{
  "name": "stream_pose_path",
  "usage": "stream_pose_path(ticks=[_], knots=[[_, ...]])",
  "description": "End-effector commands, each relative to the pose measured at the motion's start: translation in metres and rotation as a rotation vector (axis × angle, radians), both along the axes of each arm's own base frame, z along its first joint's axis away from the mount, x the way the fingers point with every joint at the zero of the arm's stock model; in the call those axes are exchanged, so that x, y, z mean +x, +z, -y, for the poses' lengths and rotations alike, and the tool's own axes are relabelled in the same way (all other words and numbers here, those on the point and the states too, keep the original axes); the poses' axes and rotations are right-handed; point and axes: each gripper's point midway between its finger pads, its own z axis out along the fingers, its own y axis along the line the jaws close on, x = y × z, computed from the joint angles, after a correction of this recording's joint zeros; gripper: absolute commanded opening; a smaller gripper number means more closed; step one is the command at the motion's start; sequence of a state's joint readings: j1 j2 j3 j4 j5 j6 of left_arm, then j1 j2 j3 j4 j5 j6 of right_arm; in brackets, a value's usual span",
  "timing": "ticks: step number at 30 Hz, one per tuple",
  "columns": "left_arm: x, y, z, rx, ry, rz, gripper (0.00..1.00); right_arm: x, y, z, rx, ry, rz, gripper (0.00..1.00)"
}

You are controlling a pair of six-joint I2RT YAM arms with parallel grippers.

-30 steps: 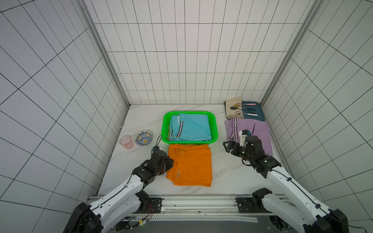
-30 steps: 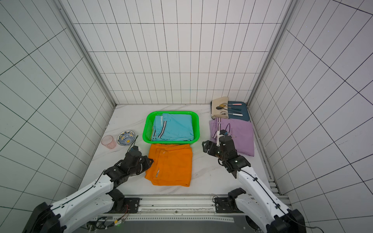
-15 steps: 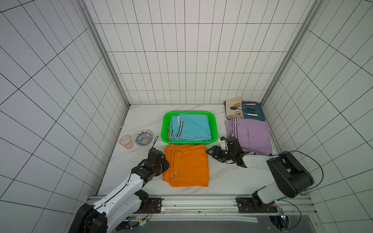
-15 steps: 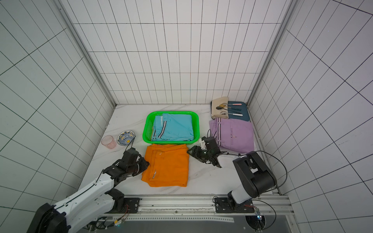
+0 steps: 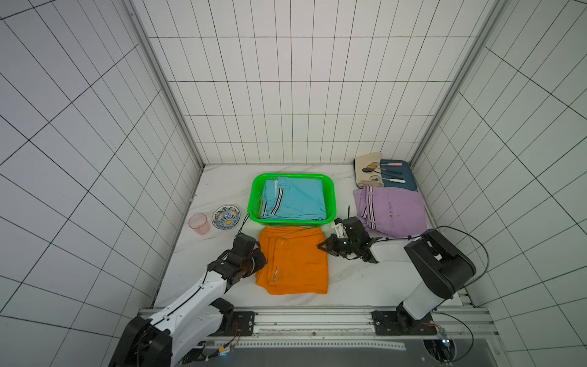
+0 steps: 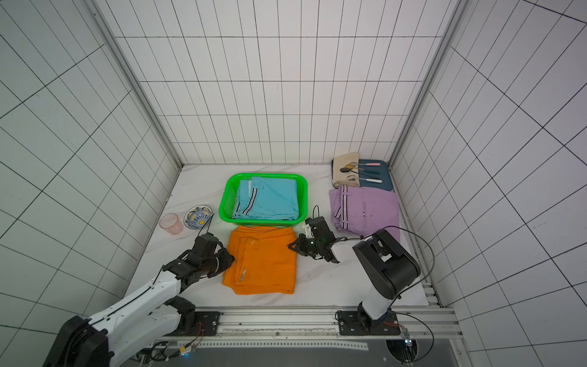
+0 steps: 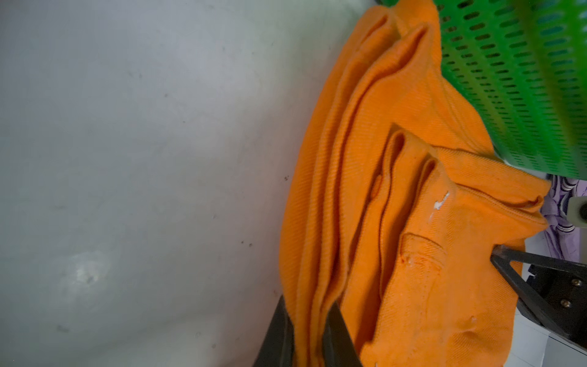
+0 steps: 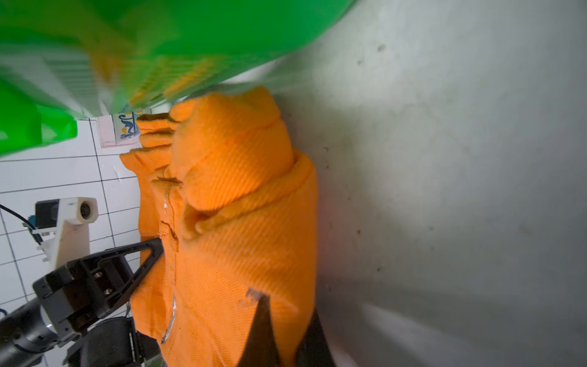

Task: Put the folded long pants in the basket
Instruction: Pick up the long pant at the center of the board, then place the long pant in the basket.

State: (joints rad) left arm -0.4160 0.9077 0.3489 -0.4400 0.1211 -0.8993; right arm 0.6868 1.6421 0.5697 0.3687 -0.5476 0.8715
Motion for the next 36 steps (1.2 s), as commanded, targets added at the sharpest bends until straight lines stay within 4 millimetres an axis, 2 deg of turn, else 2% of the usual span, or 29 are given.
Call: stream_pose_path(ticks=[1, 5, 11, 13, 17, 19, 22, 26, 29, 31, 34, 36], knots=[[0.004, 0.024, 0.001, -0.017, -0.004, 0.045, 0.0, -0.01, 0.015, 0.0, -0.058, 0.04, 0.062, 0.0], [-0.001, 0.056, 0.001, -0.04, -0.013, 0.089, 0.0, -0.021, 0.045, -0.003, -0.082, 0.082, 0.155, 0.0], [-0.014, 0.136, -0.003, -0.106, -0.034, 0.246, 0.0, -0.049, 0.106, -0.008, -0.067, 0.143, 0.278, 0.0], [-0.019, 0.162, -0.004, -0.131, -0.038, 0.308, 0.0, -0.056, 0.134, -0.007, -0.054, 0.15, 0.323, 0.0], [-0.026, 0.21, -0.013, -0.123, -0.034, 0.388, 0.0, -0.063, 0.205, 0.0, -0.008, 0.14, 0.42, 0.0], [-0.021, 0.237, -0.009, -0.135, -0.053, 0.434, 0.0, -0.058, 0.242, 0.007, -0.006, 0.125, 0.494, 0.0], [-0.005, 0.273, 0.006, -0.172, -0.087, 0.477, 0.0, -0.048, 0.285, 0.012, -0.025, 0.104, 0.584, 0.0], [0.038, 0.302, 0.02, -0.134, -0.09, 0.469, 0.0, -0.02, 0.327, 0.019, -0.074, 0.027, 0.692, 0.0], [0.074, 0.313, 0.021, -0.078, -0.056, 0.474, 0.0, 0.014, 0.338, 0.021, -0.119, -0.025, 0.726, 0.0], [0.098, 0.314, 0.018, -0.05, -0.033, 0.482, 0.0, 0.044, 0.337, 0.024, -0.144, -0.058, 0.713, 0.0], [0.139, 0.3, 0.006, -0.037, 0.026, 0.448, 0.0, 0.093, 0.33, 0.029, -0.16, -0.105, 0.696, 0.0], [0.168, 0.281, 0.001, -0.073, 0.039, 0.4, 0.0, 0.124, 0.319, 0.029, -0.173, -0.118, 0.689, 0.0]])
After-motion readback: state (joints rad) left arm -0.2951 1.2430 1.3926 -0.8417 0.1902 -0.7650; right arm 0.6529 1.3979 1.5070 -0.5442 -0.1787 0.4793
